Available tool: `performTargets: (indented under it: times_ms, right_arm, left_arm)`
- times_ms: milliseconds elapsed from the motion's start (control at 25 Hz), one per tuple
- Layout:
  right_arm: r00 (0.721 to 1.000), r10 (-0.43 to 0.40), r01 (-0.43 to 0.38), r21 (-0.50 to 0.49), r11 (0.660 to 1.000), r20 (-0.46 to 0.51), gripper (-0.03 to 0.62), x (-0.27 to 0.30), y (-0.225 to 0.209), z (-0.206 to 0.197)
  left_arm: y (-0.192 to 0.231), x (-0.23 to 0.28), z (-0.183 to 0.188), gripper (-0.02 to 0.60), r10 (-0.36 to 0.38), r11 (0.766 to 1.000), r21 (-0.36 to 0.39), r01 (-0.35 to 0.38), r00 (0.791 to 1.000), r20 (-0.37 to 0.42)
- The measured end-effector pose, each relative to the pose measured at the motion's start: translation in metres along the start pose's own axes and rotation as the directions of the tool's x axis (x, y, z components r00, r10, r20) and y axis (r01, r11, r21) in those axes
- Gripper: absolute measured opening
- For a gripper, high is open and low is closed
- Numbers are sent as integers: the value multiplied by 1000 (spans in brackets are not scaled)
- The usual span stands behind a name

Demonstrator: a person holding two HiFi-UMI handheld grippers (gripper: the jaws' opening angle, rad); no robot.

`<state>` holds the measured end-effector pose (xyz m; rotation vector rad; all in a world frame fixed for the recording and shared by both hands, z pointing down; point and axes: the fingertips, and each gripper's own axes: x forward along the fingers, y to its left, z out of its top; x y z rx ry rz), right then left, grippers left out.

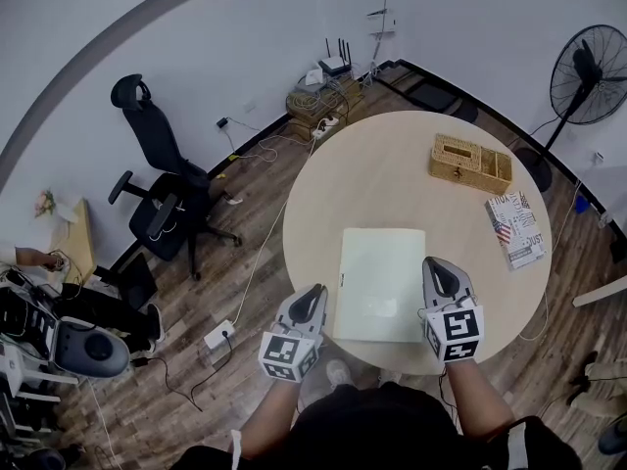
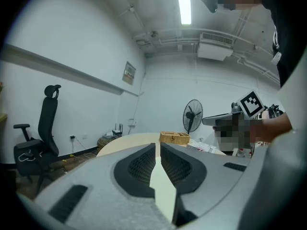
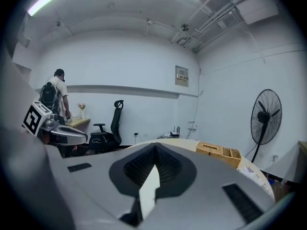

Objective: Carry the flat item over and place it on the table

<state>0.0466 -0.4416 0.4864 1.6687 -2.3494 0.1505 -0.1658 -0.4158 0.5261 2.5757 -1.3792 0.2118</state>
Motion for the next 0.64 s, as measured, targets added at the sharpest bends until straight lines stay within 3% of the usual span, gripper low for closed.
performTargets:
  times_ms: [640]
  right_arm:
    - [1000,4,-4,39,999,11,-3,-9,-3,-6]
  left_arm:
    - [-5,2,-2,31,-9,1000,0,9,1000,-5]
